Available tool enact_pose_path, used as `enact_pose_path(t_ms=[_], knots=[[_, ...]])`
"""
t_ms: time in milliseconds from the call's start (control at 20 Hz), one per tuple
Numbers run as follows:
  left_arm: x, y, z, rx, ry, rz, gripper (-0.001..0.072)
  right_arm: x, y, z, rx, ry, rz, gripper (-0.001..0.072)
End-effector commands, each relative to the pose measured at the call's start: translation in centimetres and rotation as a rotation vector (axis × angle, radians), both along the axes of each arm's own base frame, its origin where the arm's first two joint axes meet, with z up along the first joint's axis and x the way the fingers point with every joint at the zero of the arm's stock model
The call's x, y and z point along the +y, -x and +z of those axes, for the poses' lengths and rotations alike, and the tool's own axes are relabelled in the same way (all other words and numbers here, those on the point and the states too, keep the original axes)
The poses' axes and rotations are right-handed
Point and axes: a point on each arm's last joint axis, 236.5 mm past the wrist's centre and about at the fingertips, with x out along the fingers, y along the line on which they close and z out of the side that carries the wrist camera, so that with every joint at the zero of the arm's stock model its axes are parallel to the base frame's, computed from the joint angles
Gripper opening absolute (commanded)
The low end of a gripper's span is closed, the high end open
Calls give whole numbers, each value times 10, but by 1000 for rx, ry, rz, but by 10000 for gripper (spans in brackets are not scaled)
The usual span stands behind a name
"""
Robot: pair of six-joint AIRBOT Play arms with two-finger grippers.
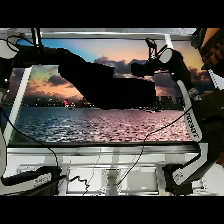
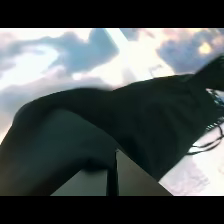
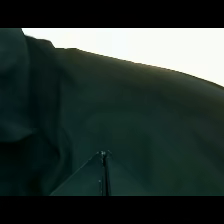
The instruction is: Fold the clothes and pants, and hang the long-sleeved shirts on hangers.
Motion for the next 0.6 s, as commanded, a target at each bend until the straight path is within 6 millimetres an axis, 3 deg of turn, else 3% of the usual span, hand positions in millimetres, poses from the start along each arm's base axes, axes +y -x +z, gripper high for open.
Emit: enact_pose_path(t_ms=[0,150,350,550], knots=[[-10,9,10,14,31,-1,8,38,-8,-17,-48,-16,15,15],[-4,13,22,-18,27,8,8,67,8,-59,33,-2,70,16],[-4,19,19,3,20,-8,9,112,29,-99,122,-50,116,15],[-4,18,19,2,21,-7,9,172,60,-124,222,-169,148,15]])
